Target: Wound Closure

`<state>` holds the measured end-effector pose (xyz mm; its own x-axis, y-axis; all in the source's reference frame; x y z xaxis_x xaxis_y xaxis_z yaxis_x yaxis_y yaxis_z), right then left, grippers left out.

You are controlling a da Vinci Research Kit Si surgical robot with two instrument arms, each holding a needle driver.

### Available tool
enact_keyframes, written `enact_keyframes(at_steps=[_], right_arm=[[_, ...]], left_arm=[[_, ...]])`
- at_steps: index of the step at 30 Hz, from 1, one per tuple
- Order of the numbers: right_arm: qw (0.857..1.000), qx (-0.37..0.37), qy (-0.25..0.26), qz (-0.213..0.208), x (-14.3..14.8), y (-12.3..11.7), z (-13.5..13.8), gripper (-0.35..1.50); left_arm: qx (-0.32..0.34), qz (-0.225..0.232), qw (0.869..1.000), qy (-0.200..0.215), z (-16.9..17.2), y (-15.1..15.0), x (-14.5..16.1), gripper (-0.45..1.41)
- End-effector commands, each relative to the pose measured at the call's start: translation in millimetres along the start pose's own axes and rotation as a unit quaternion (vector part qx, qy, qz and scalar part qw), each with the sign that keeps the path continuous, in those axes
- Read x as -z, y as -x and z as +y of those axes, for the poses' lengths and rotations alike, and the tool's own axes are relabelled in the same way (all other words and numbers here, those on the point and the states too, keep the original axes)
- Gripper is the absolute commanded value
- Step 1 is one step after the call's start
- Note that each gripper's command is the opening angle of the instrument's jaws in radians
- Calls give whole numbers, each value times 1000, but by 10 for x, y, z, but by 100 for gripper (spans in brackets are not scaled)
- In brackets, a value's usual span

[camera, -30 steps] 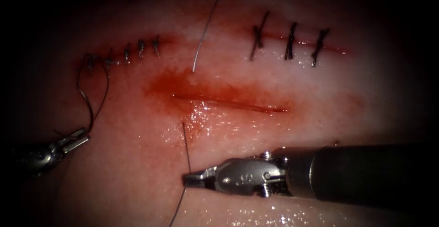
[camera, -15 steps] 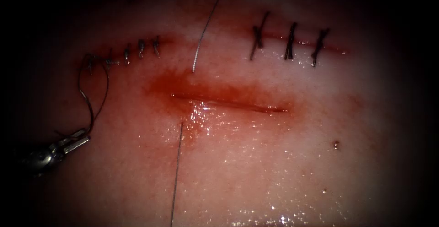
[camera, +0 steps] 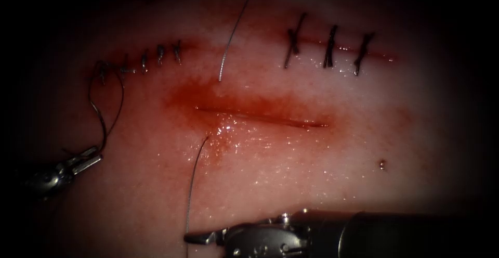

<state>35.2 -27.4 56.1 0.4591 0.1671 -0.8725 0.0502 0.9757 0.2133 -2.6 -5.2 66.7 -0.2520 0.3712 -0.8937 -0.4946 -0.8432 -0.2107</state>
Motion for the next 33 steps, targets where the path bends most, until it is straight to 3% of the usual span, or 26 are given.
enact_keyframes(at_steps=[1,8,17,23,25,26,28,33], right_arm=[[1000,0,11,4,-3,7,17,99],[1000,-4,31,-4,-19,32,70,91],[999,3,42,-15,-52,76,113,83],[999,3,47,-18,-51,93,135,49],[999,3,49,-19,-51,98,139,29],[999,4,50,-19,-52,99,140,15],[999,7,50,-20,-54,103,140,-35],[999,10,38,-21,-58,107,136,-35]], left_arm=[[1,-1,1000,1,10,7,-4,-45],[1,0,1000,2,10,7,-4,-45],[1,1,1000,3,10,7,-4,-45],[1,1,1000,3,11,8,-4,-45],[1,1,1000,3,11,8,-4,-45],[1,1,1000,3,11,8,-4,-45],[1,1,1000,3,11,8,-5,-45],[1,1,1000,3,12,8,-5,-45]])
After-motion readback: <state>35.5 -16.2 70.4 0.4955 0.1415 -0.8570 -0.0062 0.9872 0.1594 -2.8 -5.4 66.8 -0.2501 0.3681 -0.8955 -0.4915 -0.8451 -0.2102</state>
